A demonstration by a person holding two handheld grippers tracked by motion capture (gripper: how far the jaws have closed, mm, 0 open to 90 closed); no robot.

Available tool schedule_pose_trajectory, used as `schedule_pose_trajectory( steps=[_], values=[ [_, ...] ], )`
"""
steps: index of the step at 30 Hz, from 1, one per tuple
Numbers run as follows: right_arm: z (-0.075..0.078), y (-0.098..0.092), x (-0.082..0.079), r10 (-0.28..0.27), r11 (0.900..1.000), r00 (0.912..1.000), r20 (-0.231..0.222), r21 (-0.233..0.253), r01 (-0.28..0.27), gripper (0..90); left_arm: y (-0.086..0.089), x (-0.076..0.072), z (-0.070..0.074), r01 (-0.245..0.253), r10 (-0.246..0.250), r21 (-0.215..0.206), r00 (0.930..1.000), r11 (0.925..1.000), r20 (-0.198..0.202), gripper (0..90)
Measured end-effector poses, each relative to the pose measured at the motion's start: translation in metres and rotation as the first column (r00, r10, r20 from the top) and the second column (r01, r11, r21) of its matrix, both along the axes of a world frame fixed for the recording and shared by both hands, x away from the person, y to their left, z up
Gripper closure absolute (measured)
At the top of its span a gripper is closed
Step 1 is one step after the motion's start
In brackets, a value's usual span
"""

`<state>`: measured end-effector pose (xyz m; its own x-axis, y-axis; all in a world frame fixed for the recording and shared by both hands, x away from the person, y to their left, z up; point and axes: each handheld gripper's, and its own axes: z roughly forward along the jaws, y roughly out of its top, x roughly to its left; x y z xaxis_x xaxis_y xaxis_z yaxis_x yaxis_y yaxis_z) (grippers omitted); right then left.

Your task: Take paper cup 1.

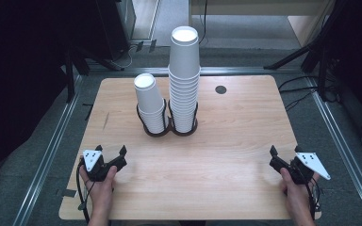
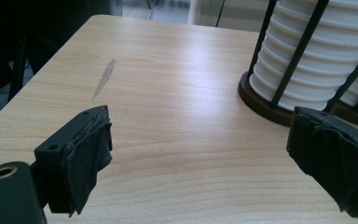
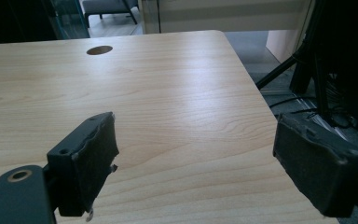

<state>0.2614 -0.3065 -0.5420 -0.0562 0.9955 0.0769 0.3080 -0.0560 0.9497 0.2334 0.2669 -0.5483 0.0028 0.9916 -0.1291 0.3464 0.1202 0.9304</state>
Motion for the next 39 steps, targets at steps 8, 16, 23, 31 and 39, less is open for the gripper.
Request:
schedule_pose_trajectory(
  steps=[8, 16, 23, 31, 39],
  values=[
    [0.007, 0.002, -0.002, 0.014, 0.999, 0.9999, 0.007, 0.035, -0.014, 13.9, 0.003, 0.001, 0.003, 0.088, -0.088, -0.022, 0.9961, 0.9959, -0.008, 1.9],
    [0.041, 0.026, -0.005, 0.119, 0.992, 0.9900, 0.075, 0.031, -0.122, 13.8, -0.001, 0.004, 0.013, 0.119, -0.119, -0.082, 0.9929, 0.9895, 0.007, 1.0],
    [0.074, 0.044, 0.003, 0.150, 0.988, 0.9854, 0.082, 0.028, -0.152, 13.4, -0.024, 0.014, 0.033, 0.195, -0.191, -0.080, 0.9804, 0.9776, 0.046, 1.0],
    [0.099, 0.066, 0.012, 0.174, 0.985, 0.9801, 0.096, 0.004, -0.175, 9.5, -0.050, 0.026, 0.052, 0.273, -0.266, -0.082, 0.9601, 0.9586, 0.087, 1.0],
    [0.123, 0.086, 0.022, 0.203, 0.977, 0.9720, 0.118, 0.040, -0.209, 9.5, -0.082, 0.040, 0.070, 0.360, -0.351, -0.060, 0.9279, 0.9309, 0.125, 1.0]
  ],
)
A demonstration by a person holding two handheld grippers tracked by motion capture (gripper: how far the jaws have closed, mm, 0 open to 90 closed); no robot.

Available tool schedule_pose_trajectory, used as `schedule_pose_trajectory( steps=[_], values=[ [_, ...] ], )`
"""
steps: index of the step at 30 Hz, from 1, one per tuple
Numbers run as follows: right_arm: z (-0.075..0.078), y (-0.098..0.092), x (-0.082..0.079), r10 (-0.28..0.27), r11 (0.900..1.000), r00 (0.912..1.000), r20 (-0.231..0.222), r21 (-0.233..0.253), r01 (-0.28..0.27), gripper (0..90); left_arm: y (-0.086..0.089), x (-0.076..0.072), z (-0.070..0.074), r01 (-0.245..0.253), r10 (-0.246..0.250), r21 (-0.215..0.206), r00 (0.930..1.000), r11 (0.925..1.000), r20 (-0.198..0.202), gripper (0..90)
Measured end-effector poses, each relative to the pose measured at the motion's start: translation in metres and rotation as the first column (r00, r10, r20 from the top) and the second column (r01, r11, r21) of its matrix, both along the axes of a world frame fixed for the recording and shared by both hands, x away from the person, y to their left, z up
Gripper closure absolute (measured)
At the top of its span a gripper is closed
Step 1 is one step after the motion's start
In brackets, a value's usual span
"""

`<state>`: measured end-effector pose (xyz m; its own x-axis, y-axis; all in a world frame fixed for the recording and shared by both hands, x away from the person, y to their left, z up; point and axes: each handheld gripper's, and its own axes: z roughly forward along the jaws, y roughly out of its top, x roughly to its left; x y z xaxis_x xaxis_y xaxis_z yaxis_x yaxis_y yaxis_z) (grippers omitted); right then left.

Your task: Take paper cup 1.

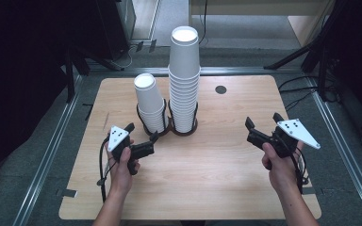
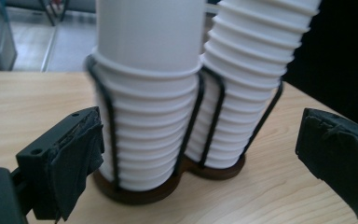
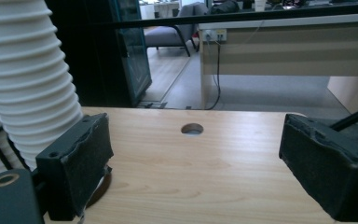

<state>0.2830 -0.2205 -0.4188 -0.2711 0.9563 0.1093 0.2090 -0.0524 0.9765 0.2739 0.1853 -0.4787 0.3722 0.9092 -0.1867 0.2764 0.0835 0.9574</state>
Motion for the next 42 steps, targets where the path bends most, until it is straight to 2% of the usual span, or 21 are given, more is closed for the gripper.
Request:
schedule_pose_trajectory(
  steps=[3, 9, 13, 14, 19, 22, 24, 25, 33, 38, 42],
  values=[
    [0.011, 0.010, 0.004, 0.026, 0.999, 0.9996, 0.002, 0.024, -0.026, 9.5, -0.008, 0.004, 0.003, 0.006, -0.006, 0.012, 1.0000, 0.9999, 0.005, 1.1],
    [0.024, 0.023, 0.007, 0.043, 0.999, 0.9990, 0.017, 0.021, -0.043, 9.4, -0.023, 0.011, 0.006, 0.022, -0.021, 0.052, 0.9996, 0.9984, -0.016, 1.0],
    [0.033, 0.032, 0.011, 0.051, 0.998, 0.9983, 0.027, 0.023, -0.051, 9.4, -0.030, 0.015, 0.010, 0.034, -0.033, 0.046, 0.9991, 0.9984, -0.027, 1.0],
    [0.038, 0.037, 0.014, 0.068, 0.997, 0.9971, 0.033, 0.032, -0.069, 7.9, -0.032, 0.016, 0.012, 0.036, -0.035, 0.044, 0.9991, 0.9984, -0.024, 1.0],
    [0.045, 0.046, 0.017, 0.093, 0.995, 0.9951, 0.035, 0.041, -0.094, 5.6, -0.041, 0.021, 0.016, 0.034, -0.034, 0.052, 0.9993, 0.9980, -0.015, 1.0],
    [0.049, 0.056, 0.019, 0.126, 0.991, 0.9914, 0.035, 0.034, -0.127, 3.9, -0.047, 0.024, 0.018, 0.041, -0.040, 0.054, 0.9991, 0.9977, -0.016, 1.0],
    [0.051, 0.061, 0.020, 0.143, 0.989, 0.9887, 0.044, 0.028, -0.144, 6.8, -0.050, 0.026, 0.020, 0.042, -0.041, 0.055, 0.9989, 0.9976, -0.021, 1.0],
    [0.054, 0.069, 0.020, 0.156, 0.987, 0.9853, 0.069, 0.013, -0.158, 6.8, -0.052, 0.027, 0.021, 0.048, -0.046, 0.054, 0.9986, 0.9974, -0.027, 1.0],
    [0.067, 0.084, 0.028, 0.190, 0.980, 0.9791, 0.072, 0.042, -0.194, 4.3, -0.066, 0.034, 0.025, 0.064, -0.062, 0.059, 0.9976, 0.9962, -0.032, 1.0],
    [0.076, 0.098, 0.034, 0.204, 0.977, 0.9757, 0.079, 0.037, -0.208, 3.9, -0.070, 0.037, 0.027, 0.030, -0.028, 0.075, 0.9994, 0.9967, -0.018, 1.0],
    [0.082, 0.108, 0.038, 0.220, 0.974, 0.9726, 0.077, 0.039, -0.223, 3.5, -0.073, 0.043, 0.031, 0.005, -0.005, 0.056, 1.0000, 0.9984, -0.001, 1.0]
  ],
)
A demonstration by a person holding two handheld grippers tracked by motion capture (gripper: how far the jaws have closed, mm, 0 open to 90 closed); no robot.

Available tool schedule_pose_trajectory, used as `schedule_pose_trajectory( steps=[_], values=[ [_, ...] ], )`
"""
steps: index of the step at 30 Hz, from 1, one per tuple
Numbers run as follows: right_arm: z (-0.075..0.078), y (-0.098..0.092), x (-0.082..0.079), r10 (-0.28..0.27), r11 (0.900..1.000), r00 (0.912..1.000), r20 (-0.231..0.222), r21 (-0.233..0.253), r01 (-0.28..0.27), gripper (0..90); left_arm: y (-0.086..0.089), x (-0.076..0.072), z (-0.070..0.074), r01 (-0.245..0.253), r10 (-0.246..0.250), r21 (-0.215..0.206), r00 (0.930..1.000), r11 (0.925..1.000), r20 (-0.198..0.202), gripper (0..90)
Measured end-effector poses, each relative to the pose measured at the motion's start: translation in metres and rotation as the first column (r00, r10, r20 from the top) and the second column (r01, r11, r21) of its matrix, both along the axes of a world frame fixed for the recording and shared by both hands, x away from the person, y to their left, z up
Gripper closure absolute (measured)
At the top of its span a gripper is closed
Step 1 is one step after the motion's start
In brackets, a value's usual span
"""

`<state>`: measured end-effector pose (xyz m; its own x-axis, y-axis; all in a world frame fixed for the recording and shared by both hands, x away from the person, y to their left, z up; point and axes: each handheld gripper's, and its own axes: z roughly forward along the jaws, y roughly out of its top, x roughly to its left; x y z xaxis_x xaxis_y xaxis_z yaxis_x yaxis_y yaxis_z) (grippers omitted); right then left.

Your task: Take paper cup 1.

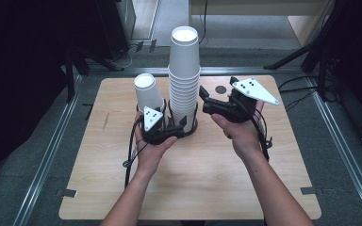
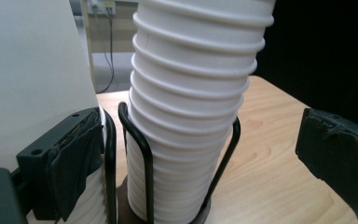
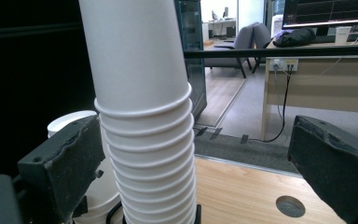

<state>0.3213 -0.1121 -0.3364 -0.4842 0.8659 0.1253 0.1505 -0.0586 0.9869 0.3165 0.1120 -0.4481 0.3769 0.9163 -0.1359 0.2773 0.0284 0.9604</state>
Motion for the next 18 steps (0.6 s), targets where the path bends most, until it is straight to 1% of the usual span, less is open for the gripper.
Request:
schedule_pose_trajectory(
  steps=[1, 3, 4, 6, 8, 9, 11, 12, 13, 14, 15, 16, 18],
  values=[
    [0.003, 0.005, 0.003, 0.007, 1.000, 1.0000, -0.001, 0.000, -0.007, 3.3, -0.001, 0.002, 0.003, -0.005, 0.005, -0.002, 1.0000, 1.0000, 0.008, 1.0],
    [0.004, 0.008, 0.004, 0.009, 1.000, 0.9999, -0.004, 0.001, -0.009, 3.3, -0.002, 0.003, 0.004, -0.012, 0.012, -0.003, 0.9998, 0.9999, 0.013, 1.0],
    [0.007, 0.014, 0.007, 0.011, 1.000, 0.9999, -0.010, 0.004, -0.011, 3.2, -0.003, 0.004, 0.006, -0.015, 0.015, 0.001, 0.9997, 0.9999, 0.018, 1.0],
    [0.008, 0.016, 0.009, 0.012, 1.000, 0.9999, -0.010, 0.004, -0.012, 3.2, -0.005, 0.006, 0.008, -0.024, 0.023, 0.011, 0.9993, 0.9997, 0.030, 1.0],
    [0.012, 0.025, 0.015, 0.020, 1.000, 0.9996, -0.021, 0.007, -0.020, 3.2, -0.008, 0.008, 0.009, -0.027, 0.027, 0.015, 0.9990, 0.9995, 0.036, 1.1],
    [0.012, 0.028, 0.018, 0.021, 1.000, 0.9995, -0.023, 0.007, -0.021, 3.2, -0.011, 0.011, 0.010, -0.033, 0.032, 0.019, 0.9984, 0.9993, 0.046, 1.1],
    [0.013, 0.030, 0.020, 0.021, 1.000, 0.9995, -0.025, 0.006, -0.021, 3.2, -0.012, 0.013, 0.011, -0.037, 0.036, 0.024, 0.9981, 0.9990, 0.049, 1.0],
    [0.014, 0.036, 0.025, 0.020, 1.000, 0.9994, -0.028, 0.000, -0.020, 3.2, -0.014, 0.014, 0.011, -0.039, 0.038, 0.022, 0.9980, 0.9990, 0.052, 1.1],
    [0.014, 0.036, 0.025, 0.020, 1.000, 0.9994, -0.028, 0.000, -0.020, 3.2, -0.015, 0.016, 0.011, -0.038, 0.037, 0.024, 0.9980, 0.9990, 0.052, 1.1],
    [0.014, 0.042, 0.029, 0.021, 1.000, 0.9994, -0.029, -0.003, -0.022, 3.1, -0.016, 0.017, 0.011, -0.040, 0.039, 0.025, 0.9979, 0.9989, 0.052, 1.1],
    [0.014, 0.042, 0.029, 0.021, 1.000, 0.9994, -0.029, -0.003, -0.022, 3.1, -0.018, 0.019, 0.011, -0.040, 0.039, 0.029, 0.9979, 0.9988, 0.053, 1.1],
    [0.016, 0.046, 0.033, 0.022, 1.000, 0.9992, -0.034, -0.009, -0.022, 2.7, -0.020, 0.020, 0.010, -0.039, 0.038, 0.032, 0.9979, 0.9987, 0.052, 1.1],
    [0.018, 0.050, 0.037, 0.023, 1.000, 0.9991, -0.036, -0.007, -0.023, 2.6, -0.023, 0.023, 0.009, -0.043, 0.041, 0.042, 0.9976, 0.9982, 0.056, 1.1]
  ],
)
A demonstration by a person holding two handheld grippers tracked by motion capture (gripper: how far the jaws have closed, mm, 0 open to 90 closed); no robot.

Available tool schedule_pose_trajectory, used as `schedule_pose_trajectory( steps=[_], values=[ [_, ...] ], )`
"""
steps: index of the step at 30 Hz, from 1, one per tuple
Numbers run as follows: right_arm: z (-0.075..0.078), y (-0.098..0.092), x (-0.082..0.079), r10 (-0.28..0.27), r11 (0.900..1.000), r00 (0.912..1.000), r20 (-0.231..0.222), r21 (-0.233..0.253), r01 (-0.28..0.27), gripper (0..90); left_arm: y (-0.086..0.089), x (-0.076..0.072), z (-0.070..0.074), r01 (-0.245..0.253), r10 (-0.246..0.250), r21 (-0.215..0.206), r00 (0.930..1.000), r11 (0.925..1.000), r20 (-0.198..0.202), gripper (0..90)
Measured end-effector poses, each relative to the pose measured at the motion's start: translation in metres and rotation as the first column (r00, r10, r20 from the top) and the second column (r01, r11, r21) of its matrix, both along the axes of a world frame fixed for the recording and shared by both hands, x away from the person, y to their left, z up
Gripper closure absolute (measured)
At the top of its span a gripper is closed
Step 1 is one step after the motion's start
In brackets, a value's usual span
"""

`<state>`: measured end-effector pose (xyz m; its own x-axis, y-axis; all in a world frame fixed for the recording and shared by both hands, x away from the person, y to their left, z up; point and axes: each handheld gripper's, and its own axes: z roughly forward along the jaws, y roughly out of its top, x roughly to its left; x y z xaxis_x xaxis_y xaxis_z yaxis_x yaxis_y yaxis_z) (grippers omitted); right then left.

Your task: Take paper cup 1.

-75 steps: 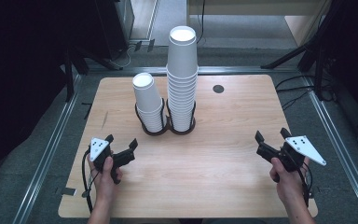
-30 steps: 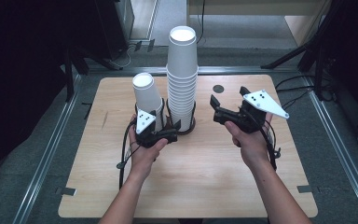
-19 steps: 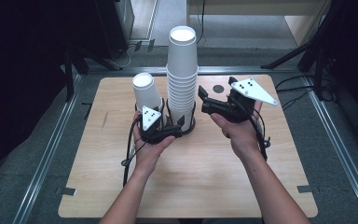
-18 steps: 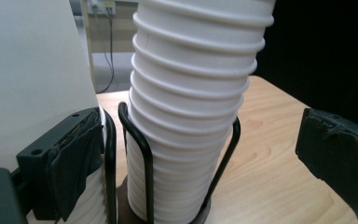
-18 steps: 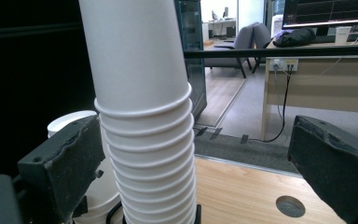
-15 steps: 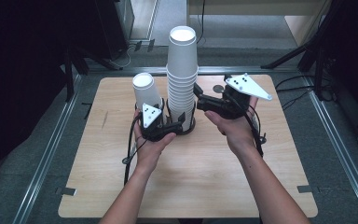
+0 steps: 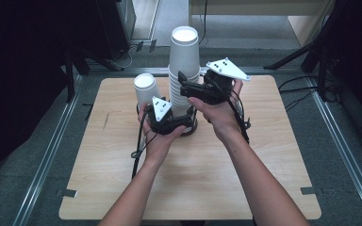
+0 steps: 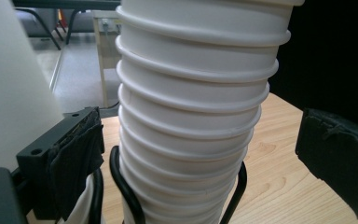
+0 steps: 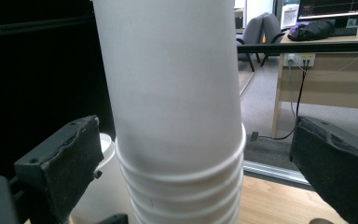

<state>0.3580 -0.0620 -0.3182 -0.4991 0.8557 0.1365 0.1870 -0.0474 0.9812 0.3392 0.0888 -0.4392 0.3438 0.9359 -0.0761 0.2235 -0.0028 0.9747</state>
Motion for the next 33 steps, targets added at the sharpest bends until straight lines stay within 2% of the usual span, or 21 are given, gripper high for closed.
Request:
schedule_pose_trajectory(
  steps=[2, 9, 12, 14, 17, 18, 20, 25, 28, 33],
  values=[
    [0.001, 0.002, 0.002, 0.001, 1.000, 1.0000, -0.004, -0.003, -0.001, 2.6, -0.002, 0.002, -0.001, -0.007, 0.007, 0.012, 1.0000, 0.9999, -0.003, 1.1],
    [0.012, 0.015, 0.014, -0.002, 1.000, 0.9999, -0.016, -0.017, 0.001, 2.6, -0.006, 0.011, -0.002, -0.028, 0.029, 0.009, 0.9995, 0.9996, -0.016, 1.3],
    [0.015, 0.021, 0.019, -0.006, 1.000, 0.9997, -0.024, -0.024, 0.006, 2.6, -0.009, 0.012, -0.002, -0.048, 0.048, 0.024, 0.9988, 0.9986, -0.002, 5.3],
    [0.015, 0.022, 0.020, -0.013, 1.000, 0.9996, -0.025, -0.015, 0.013, 2.6, -0.010, 0.013, -0.001, -0.053, 0.053, 0.011, 0.9986, 0.9985, -0.002, 5.5],
    [0.015, 0.024, 0.026, -0.020, 1.000, 0.9990, -0.040, -0.012, 0.019, 2.7, -0.013, 0.016, -0.001, -0.055, 0.055, 0.017, 0.9985, 0.9983, 0.003, 5.5],
    [0.015, 0.025, 0.030, -0.014, 1.000, 0.9985, -0.052, -0.005, 0.014, 4.9, -0.014, 0.017, -0.001, -0.059, 0.059, 0.019, 0.9982, 0.9981, 0.007, 6.1],
    [0.015, 0.026, 0.031, -0.011, 1.000, 0.9987, -0.050, -0.005, 0.011, 7.1, -0.014, 0.018, -0.001, -0.062, 0.061, 0.022, 0.9981, 0.9978, 0.007, 6.9],
    [0.010, 0.032, 0.035, -0.016, 0.999, 0.9985, -0.052, -0.041, 0.014, 7.4, -0.013, 0.019, 0.001, -0.057, 0.056, 0.032, 0.9982, 0.9979, 0.020, 6.6],
    [0.006, 0.034, 0.039, -0.017, 0.999, 0.9969, -0.077, -0.028, 0.015, 7.3, -0.014, 0.019, 0.001, -0.059, 0.058, 0.028, 0.9981, 0.9979, 0.017, 6.6],
    [0.006, 0.035, 0.038, -0.014, 0.999, 0.9984, -0.055, -0.037, 0.012, 10.2, -0.013, 0.019, 0.001, -0.055, 0.055, 0.030, 0.9983, 0.9980, 0.019, 6.9]
  ],
)
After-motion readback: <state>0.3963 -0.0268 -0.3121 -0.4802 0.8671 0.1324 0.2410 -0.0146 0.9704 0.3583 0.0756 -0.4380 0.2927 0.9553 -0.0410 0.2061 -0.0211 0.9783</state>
